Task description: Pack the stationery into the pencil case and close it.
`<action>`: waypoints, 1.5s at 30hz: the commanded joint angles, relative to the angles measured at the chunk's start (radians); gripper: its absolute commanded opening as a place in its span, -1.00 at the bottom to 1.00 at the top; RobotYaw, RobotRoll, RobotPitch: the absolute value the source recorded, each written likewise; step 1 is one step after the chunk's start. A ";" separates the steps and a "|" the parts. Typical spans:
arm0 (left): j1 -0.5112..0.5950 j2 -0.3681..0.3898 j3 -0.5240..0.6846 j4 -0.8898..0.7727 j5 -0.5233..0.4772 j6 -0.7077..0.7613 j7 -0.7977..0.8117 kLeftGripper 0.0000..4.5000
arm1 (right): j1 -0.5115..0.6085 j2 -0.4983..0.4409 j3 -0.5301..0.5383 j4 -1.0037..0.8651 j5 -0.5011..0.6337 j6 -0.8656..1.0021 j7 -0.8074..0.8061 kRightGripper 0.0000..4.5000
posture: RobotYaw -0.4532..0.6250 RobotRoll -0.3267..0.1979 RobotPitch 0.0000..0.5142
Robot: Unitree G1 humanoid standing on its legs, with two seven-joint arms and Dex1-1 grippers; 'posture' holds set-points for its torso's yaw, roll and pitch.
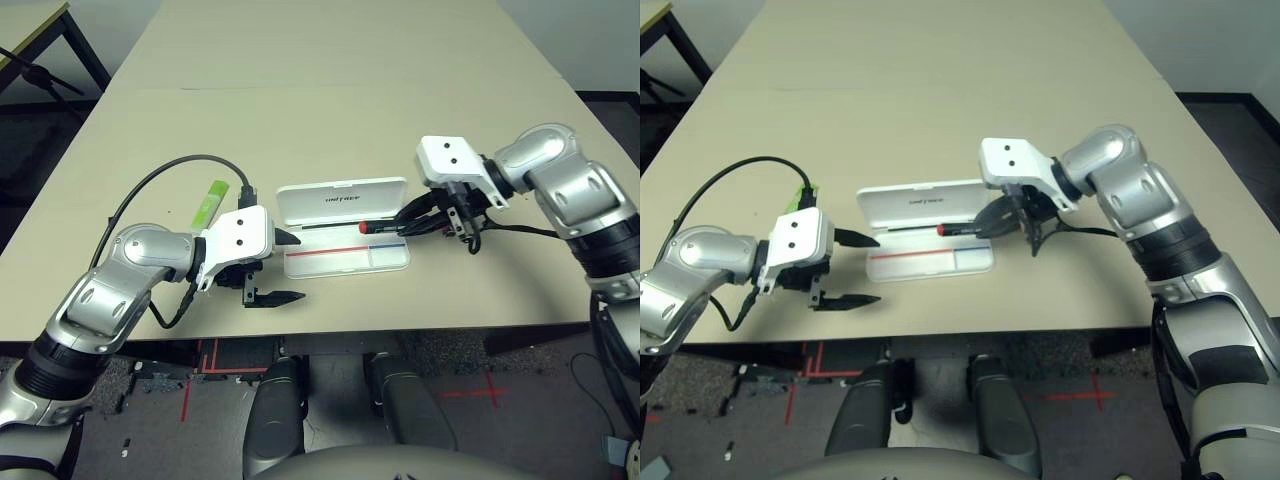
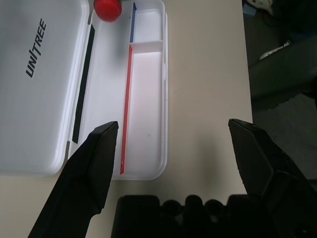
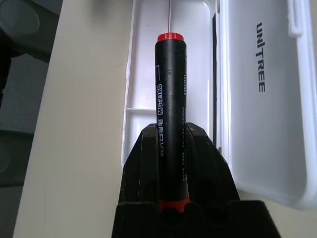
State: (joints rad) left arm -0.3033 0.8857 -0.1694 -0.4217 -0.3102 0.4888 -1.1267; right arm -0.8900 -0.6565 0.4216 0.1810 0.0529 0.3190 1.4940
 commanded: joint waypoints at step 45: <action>0.049 0.024 0.066 -0.088 -0.049 0.121 0.039 1.00 | 0.143 -0.067 -0.201 -0.156 0.228 0.170 0.007 0.99 | -0.07 0.25 -0.32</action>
State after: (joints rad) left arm -0.2640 0.8920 -0.1218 -0.4964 -0.3409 0.5934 -1.0920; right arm -0.7647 -0.6943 0.2575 0.0666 0.2376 0.4463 1.4857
